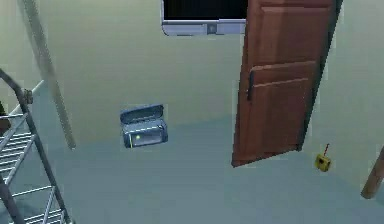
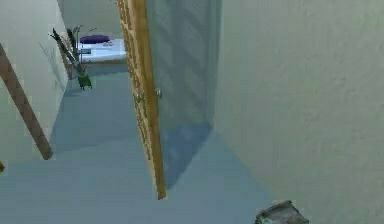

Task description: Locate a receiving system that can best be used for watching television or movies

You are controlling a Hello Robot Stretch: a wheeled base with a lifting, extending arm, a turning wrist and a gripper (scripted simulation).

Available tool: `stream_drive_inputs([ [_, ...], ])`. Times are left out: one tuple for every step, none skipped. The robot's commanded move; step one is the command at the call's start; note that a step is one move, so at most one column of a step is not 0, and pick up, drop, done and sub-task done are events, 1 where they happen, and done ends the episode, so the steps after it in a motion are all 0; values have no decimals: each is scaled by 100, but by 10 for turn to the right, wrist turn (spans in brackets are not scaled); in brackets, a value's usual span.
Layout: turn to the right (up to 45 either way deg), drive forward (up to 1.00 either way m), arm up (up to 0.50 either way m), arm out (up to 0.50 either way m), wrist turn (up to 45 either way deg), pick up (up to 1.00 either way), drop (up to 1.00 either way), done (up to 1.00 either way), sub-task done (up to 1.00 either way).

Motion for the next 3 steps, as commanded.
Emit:
stream_drive_inputs([
  [0,100,0,0,0,0,0,0,0],
  [0,80,0,0,0,0,0,0,0],
  [240,0,0,0,0,0,0,0,0],
])
